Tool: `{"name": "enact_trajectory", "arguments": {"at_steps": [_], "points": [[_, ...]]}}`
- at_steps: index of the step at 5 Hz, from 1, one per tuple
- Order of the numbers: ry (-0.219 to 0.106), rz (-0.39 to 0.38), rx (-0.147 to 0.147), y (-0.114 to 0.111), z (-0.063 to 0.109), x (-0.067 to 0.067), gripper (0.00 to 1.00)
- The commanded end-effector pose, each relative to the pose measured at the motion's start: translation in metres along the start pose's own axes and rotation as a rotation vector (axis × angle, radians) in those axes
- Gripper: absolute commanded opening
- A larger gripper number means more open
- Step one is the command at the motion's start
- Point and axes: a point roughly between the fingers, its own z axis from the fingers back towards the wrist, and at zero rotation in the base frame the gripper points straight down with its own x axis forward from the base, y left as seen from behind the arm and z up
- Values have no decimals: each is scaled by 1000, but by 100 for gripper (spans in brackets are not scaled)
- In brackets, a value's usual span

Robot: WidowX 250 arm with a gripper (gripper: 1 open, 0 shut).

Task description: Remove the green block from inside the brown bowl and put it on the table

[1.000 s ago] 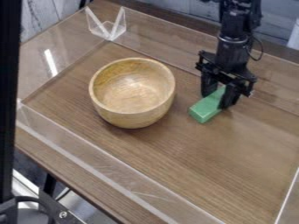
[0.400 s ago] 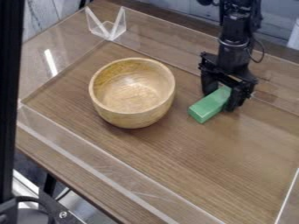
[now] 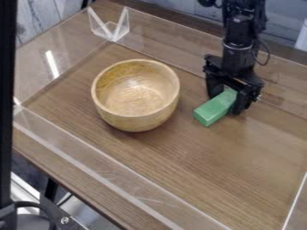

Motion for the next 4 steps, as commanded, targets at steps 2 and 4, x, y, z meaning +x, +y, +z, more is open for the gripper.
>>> {"name": "enact_trajectory", "arguments": {"at_steps": [2, 4], "points": [[-65, 33, 7, 5, 19, 3, 100], [-65, 61, 6, 7, 18, -1, 100]]}}
